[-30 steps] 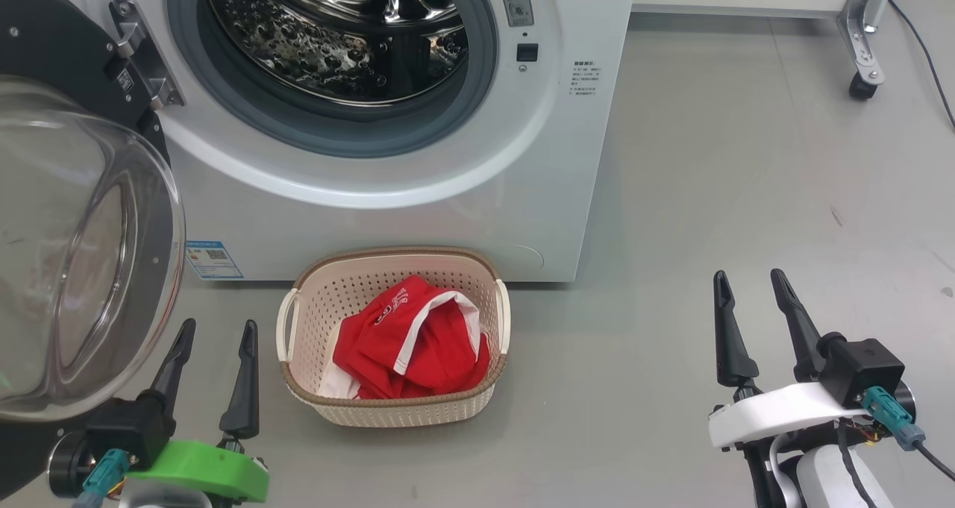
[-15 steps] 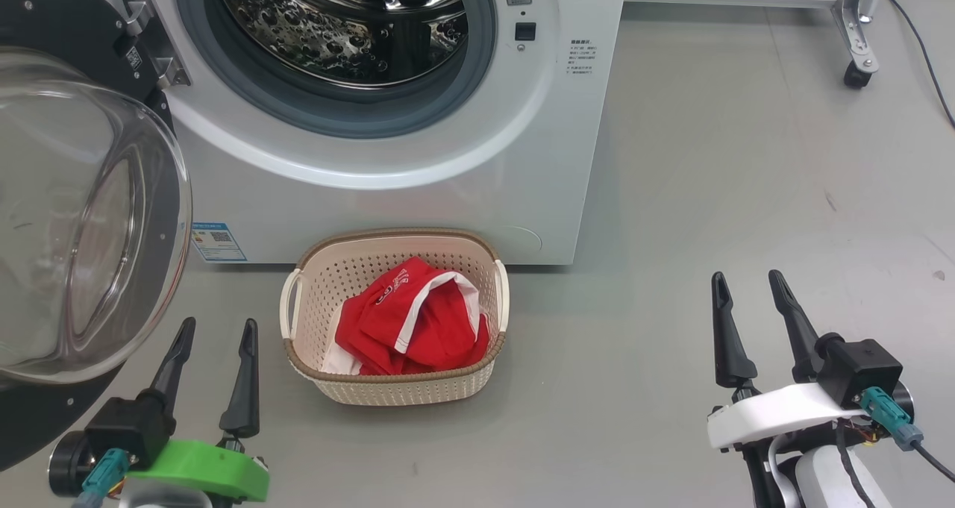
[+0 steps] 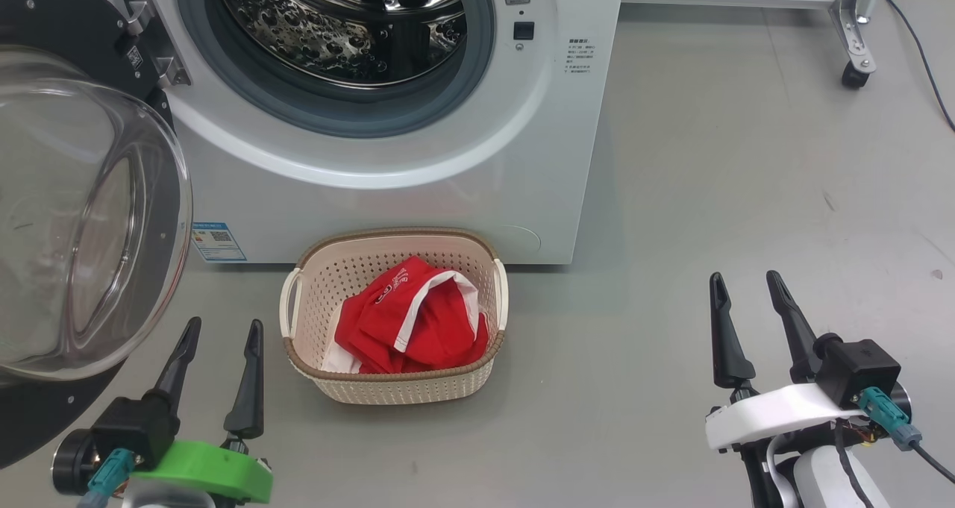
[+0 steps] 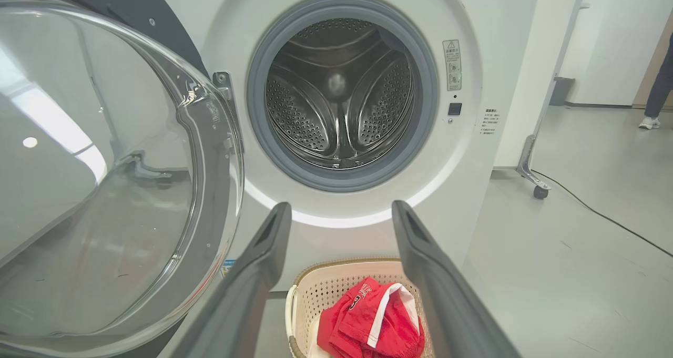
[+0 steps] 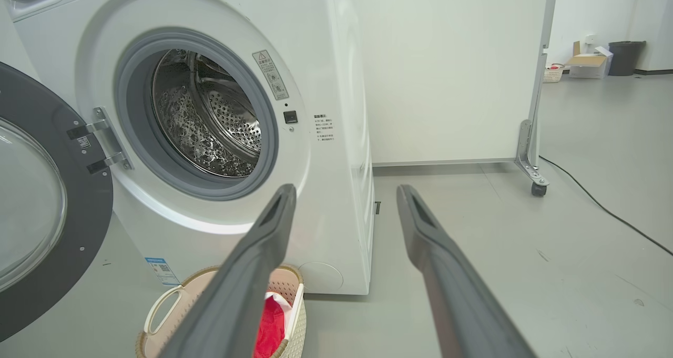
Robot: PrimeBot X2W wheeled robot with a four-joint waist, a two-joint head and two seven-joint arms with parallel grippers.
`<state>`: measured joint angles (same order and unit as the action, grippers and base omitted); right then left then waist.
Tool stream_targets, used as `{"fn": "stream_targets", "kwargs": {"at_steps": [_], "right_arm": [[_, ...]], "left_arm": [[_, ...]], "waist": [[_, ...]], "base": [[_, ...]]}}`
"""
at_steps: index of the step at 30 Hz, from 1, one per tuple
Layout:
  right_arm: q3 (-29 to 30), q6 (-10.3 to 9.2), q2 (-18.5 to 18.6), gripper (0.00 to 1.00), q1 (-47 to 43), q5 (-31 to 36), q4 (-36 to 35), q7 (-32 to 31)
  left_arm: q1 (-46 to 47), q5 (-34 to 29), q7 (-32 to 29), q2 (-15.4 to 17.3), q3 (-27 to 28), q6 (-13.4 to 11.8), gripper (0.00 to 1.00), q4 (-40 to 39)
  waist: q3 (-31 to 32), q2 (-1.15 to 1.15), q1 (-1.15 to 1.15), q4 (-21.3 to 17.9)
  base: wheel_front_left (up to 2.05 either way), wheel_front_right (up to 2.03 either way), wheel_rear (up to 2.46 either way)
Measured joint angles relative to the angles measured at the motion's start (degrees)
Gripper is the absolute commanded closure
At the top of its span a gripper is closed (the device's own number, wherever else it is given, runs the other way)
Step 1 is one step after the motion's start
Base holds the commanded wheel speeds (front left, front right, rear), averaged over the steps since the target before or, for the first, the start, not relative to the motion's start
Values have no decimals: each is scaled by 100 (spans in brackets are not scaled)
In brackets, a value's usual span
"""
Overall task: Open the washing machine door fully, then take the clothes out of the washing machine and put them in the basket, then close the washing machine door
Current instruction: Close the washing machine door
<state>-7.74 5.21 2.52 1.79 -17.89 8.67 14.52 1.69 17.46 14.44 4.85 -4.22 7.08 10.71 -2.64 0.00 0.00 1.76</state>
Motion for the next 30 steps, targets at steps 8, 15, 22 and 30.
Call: {"fn": "stream_targets", "kwargs": {"at_steps": [8,15,22,30], "right_arm": [[-12,-7,0,0,0,-15,0,0],[-31,-7,0,0,0,-15,0,0],[-47,-7,0,0,0,-16,2,0],[-49,-8,0,0,0,-16,2,0]], "left_arm": [[-2,0,-1,1,4,0,0,-13],[-7,0,0,1,4,0,0,-11],[-18,0,-1,3,2,0,0,-9],[-21,0,-1,3,1,0,0,-9]], "waist": [[-6,0,0,-8],[-2,0,0,-7],[6,0,0,-1],[0,0,0,6]], "base": [[0,0,0],[0,0,0],[0,0,0],[0,0,0]]}}
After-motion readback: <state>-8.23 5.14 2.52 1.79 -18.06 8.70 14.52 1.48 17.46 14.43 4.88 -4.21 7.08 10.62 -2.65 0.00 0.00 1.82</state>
